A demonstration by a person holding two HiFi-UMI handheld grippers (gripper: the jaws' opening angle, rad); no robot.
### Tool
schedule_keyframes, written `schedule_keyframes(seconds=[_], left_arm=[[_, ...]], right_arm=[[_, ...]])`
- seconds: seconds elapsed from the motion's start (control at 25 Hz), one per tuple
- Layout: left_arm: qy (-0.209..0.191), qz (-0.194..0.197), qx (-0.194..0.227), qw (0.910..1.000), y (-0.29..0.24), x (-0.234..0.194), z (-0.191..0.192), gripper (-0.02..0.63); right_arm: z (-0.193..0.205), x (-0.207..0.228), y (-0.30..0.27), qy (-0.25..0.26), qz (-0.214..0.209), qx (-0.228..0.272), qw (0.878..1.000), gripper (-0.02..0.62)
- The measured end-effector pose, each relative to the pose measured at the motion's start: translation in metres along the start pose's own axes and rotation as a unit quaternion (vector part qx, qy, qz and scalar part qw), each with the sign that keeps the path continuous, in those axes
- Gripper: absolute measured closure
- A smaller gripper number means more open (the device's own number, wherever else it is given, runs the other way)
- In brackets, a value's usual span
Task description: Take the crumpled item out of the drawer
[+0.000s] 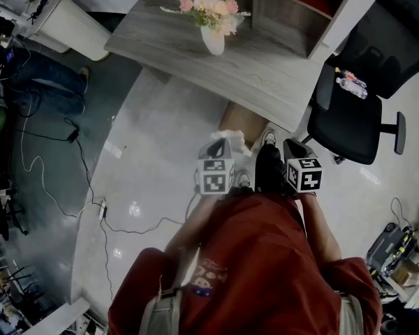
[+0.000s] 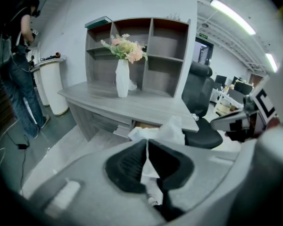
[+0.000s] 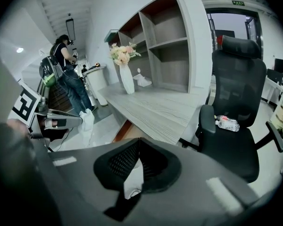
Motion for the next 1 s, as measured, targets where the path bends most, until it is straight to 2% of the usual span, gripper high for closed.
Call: schedule_keyframes(seconds=[1.0], left_arm=[[-0.012, 0.005, -0.007, 0.9999, -0.001, 0.01, 0.006, 0.597]], right_arm=[[0.013, 0.004, 0.005, -0.011, 0.001, 0.0, 1.0, 0.592]])
Point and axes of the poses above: the fingertips, and each gripper's own axes: y backward along the fingers, x to its right, z out of its underside, the point moved 6 cm from there along y, backward along the fingers, and after that the axes turned 7 degrees about -x, right-handed, at the moved point
